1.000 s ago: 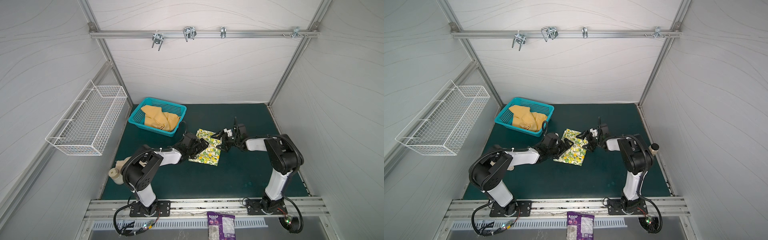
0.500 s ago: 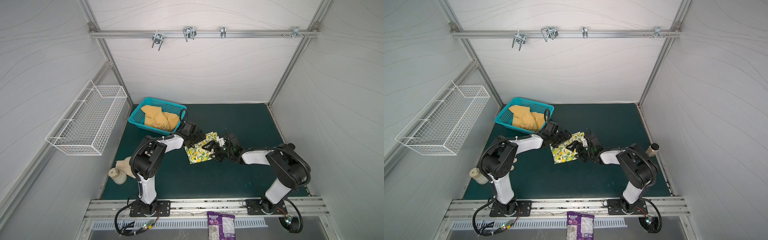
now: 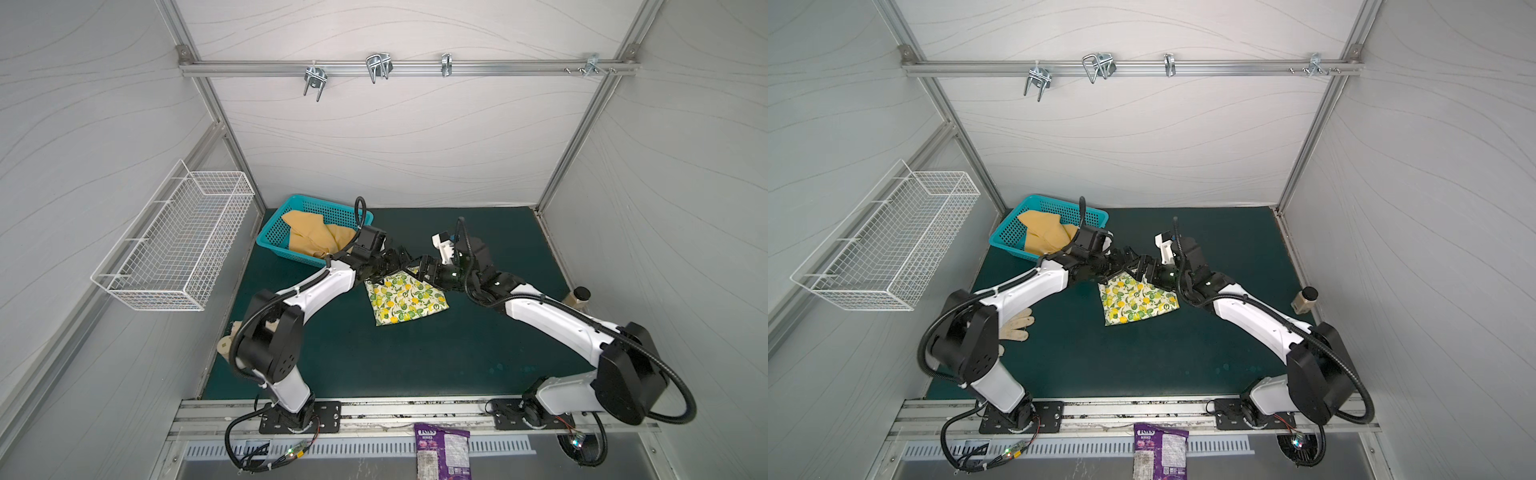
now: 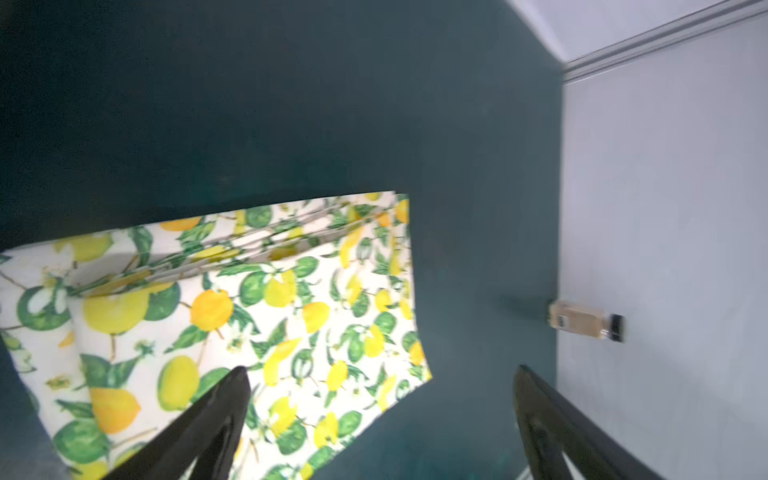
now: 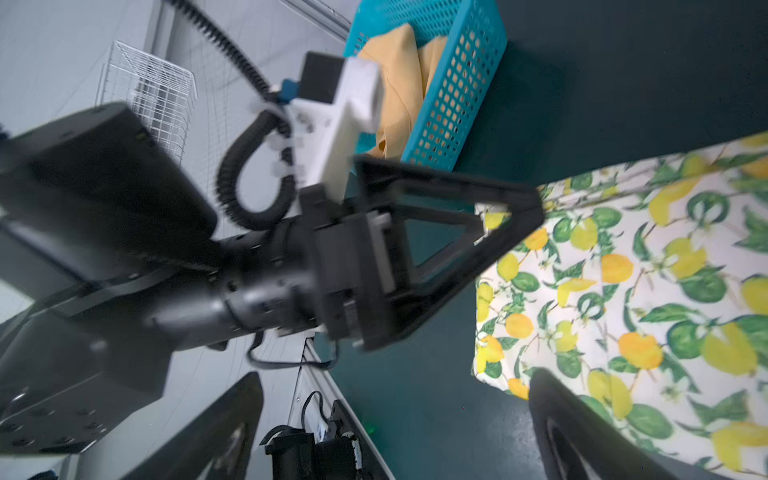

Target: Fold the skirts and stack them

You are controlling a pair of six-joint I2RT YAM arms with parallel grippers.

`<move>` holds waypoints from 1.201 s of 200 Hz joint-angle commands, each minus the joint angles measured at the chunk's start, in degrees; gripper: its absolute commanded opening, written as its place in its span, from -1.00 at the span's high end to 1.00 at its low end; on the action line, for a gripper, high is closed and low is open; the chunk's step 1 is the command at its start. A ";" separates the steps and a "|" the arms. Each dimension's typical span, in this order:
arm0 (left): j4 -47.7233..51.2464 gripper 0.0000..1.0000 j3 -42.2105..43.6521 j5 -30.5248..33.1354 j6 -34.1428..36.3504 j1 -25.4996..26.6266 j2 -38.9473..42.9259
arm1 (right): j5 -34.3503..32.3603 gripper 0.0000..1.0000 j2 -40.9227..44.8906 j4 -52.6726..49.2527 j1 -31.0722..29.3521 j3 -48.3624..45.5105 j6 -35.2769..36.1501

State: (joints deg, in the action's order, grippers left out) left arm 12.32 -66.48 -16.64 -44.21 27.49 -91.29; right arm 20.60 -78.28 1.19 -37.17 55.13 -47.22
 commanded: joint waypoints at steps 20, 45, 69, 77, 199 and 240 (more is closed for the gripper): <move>-5.86 -0.98 7.70 -1.34 -3.75 -0.10 6.31 | 4.20 -0.99 -1.35 -7.43 4.63 -3.10 6.48; -7.97 -0.98 10.05 -0.02 -3.83 -0.15 5.14 | 5.15 -0.99 -2.97 -5.51 5.24 -5.64 7.12; -10.01 -0.98 10.94 -0.03 -4.07 -0.15 2.31 | 5.42 -0.99 -4.33 -3.35 6.40 -8.60 7.32; -10.07 -0.98 10.76 -0.05 -4.12 -0.18 1.28 | 5.82 -0.99 -5.06 -2.67 6.80 -9.39 7.35; -7.82 -0.97 6.45 1.97 -1.92 -4.71 -14.00 | 5.12 -0.99 -10.74 8.48 7.22 -21.17 4.28; -4.58 -0.97 1.20 0.77 1.29 -5.08 -18.88 | 3.75 -0.99 -9.18 10.20 4.35 -23.41 1.81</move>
State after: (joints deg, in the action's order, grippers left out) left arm 3.79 -61.84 -16.40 -46.06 22.96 -106.13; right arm 26.06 -87.77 12.43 -30.79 33.71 -42.98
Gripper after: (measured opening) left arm 0.984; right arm 0.993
